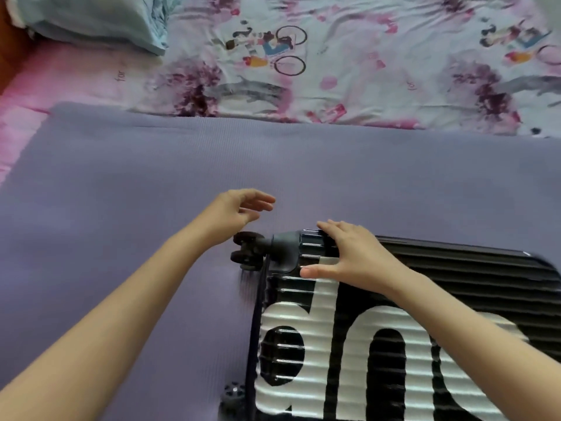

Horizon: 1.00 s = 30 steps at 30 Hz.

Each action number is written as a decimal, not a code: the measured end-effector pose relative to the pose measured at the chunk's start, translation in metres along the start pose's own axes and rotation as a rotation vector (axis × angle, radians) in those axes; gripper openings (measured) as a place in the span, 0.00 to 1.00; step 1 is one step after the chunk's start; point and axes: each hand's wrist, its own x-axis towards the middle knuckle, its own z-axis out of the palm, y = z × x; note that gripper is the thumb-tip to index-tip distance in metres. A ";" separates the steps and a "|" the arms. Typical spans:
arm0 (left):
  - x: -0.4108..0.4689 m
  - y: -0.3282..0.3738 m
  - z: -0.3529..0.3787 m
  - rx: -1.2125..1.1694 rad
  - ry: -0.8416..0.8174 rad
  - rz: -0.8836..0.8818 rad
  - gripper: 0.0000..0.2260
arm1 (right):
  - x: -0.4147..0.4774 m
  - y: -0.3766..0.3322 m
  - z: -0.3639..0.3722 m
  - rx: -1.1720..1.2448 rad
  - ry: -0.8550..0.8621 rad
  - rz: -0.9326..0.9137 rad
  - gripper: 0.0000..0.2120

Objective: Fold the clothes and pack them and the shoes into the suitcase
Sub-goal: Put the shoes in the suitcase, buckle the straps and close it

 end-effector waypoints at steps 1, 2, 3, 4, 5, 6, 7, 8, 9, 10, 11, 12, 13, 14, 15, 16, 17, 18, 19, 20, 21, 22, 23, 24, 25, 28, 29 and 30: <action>0.009 -0.005 -0.003 0.002 -0.047 -0.013 0.16 | 0.002 0.002 0.002 -0.005 0.007 0.014 0.58; 0.017 -0.010 -0.004 0.010 -0.095 -0.026 0.16 | 0.003 0.002 0.004 -0.007 0.016 0.030 0.60; 0.026 -0.015 -0.005 0.025 -0.146 -0.037 0.16 | 0.005 0.002 0.005 -0.003 0.023 0.049 0.60; 0.033 -0.020 -0.005 0.039 -0.198 -0.045 0.17 | 0.006 0.001 0.007 0.003 0.028 0.064 0.60; 0.040 -0.026 -0.003 0.050 -0.248 -0.055 0.17 | 0.007 -0.001 0.009 0.009 0.030 0.075 0.59; 0.047 -0.030 -0.001 0.061 -0.299 -0.062 0.17 | 0.008 -0.004 0.009 0.014 0.028 0.087 0.57; 0.053 -0.034 0.004 0.080 -0.347 -0.065 0.18 | 0.008 -0.006 0.010 0.017 0.024 0.099 0.56; 0.059 -0.038 0.009 0.101 -0.385 -0.065 0.18 | 0.009 -0.007 0.010 0.019 0.019 0.107 0.55; 0.064 -0.041 0.014 0.121 -0.413 -0.061 0.19 | 0.010 -0.007 0.010 0.022 0.016 0.110 0.54; 0.069 -0.043 0.019 0.142 -0.433 -0.057 0.20 | 0.012 -0.008 0.009 0.025 0.010 0.114 0.54; 0.074 -0.045 0.025 0.169 -0.448 -0.055 0.21 | 0.013 -0.008 0.009 0.025 -0.002 0.118 0.54; 0.079 -0.046 0.030 0.203 -0.465 -0.049 0.23 | 0.014 -0.008 0.008 0.025 -0.015 0.122 0.53; 0.084 -0.046 0.035 0.238 -0.488 -0.041 0.25 | 0.015 -0.007 0.008 0.025 -0.025 0.124 0.53; 0.088 -0.047 0.040 0.272 -0.517 -0.032 0.27 | 0.015 -0.007 0.008 0.024 -0.032 0.120 0.53; 0.093 -0.046 0.044 0.303 -0.546 -0.017 0.29 | 0.016 -0.007 0.008 0.022 -0.033 0.113 0.53; 0.097 -0.045 0.048 0.329 -0.572 0.004 0.30 | 0.016 -0.006 0.009 0.018 -0.030 0.107 0.53; 0.101 -0.043 0.051 0.350 -0.596 0.028 0.30 | 0.016 -0.006 0.009 0.012 -0.026 0.103 0.53; 0.104 -0.040 0.053 0.370 -0.620 0.055 0.30 | 0.015 -0.006 0.009 0.008 -0.025 0.103 0.53; 0.106 -0.038 0.056 0.393 -0.640 0.087 0.28 | 0.015 -0.006 0.008 0.006 -0.027 0.104 0.53; 0.107 -0.038 0.057 0.420 -0.654 0.120 0.26 | 0.015 -0.007 0.008 0.008 -0.031 0.106 0.53; 0.108 -0.038 0.058 0.446 -0.658 0.155 0.23 | 0.015 -0.008 0.007 0.012 -0.035 0.109 0.53; 0.110 -0.039 0.057 0.472 -0.652 0.188 0.20 | 0.016 -0.008 0.006 0.016 -0.039 0.112 0.53; 0.111 -0.041 0.056 0.502 -0.637 0.221 0.17 | 0.016 -0.008 0.006 0.017 -0.041 0.115 0.53; 0.112 -0.044 0.055 0.536 -0.611 0.250 0.13 | 0.016 -0.008 0.006 0.017 -0.042 0.117 0.53; 0.112 -0.048 0.053 0.561 -0.571 0.273 0.10 | 0.016 -0.009 0.006 0.013 -0.045 0.118 0.53; 0.107 -0.060 0.047 0.579 -0.411 0.343 0.05 | 0.015 -0.008 0.009 0.001 -0.038 0.115 0.53; 0.104 -0.065 0.046 0.573 -0.364 0.379 0.05 | 0.015 -0.008 0.011 0.000 -0.027 0.111 0.53; 0.100 -0.072 0.045 0.556 -0.323 0.410 0.05 | 0.014 -0.008 0.012 -0.002 -0.015 0.107 0.53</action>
